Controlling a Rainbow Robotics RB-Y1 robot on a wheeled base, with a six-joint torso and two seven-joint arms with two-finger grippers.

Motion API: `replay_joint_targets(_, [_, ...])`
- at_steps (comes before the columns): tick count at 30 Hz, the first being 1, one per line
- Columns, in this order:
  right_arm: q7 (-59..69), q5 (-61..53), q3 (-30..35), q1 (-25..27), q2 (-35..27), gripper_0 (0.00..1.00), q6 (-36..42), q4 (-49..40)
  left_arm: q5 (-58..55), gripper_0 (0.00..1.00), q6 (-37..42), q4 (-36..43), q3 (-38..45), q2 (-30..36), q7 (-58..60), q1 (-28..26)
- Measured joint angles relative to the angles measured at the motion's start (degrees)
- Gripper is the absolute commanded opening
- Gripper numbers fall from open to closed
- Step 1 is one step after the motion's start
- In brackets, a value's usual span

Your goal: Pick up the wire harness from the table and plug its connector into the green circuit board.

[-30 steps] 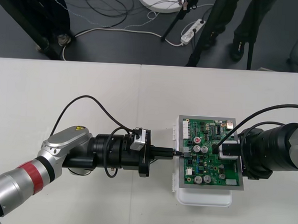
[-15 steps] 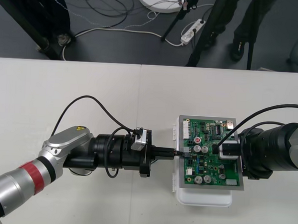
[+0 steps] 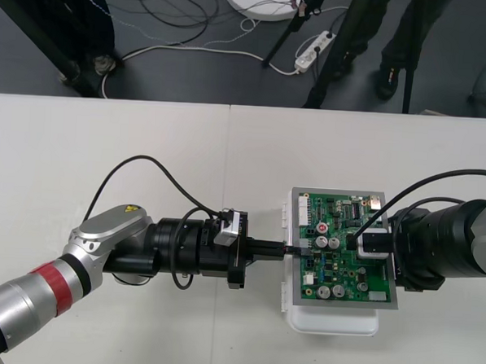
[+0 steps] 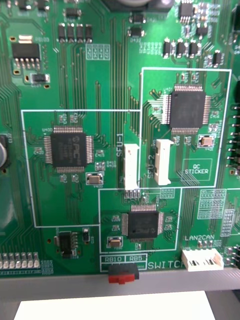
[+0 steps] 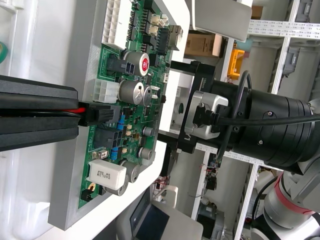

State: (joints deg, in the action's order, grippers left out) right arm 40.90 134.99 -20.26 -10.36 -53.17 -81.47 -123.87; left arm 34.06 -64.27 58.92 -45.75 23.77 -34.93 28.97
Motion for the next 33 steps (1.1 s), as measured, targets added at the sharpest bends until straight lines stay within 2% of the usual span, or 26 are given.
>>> replay_joint_targets(33, [2.3, 0.7, 0.0, 0.0, 0.1, 1.00, 0.0, 0.0, 0.9, 0.00, 0.9, 0.0, 0.0, 0.0, 0.0, 0.0])
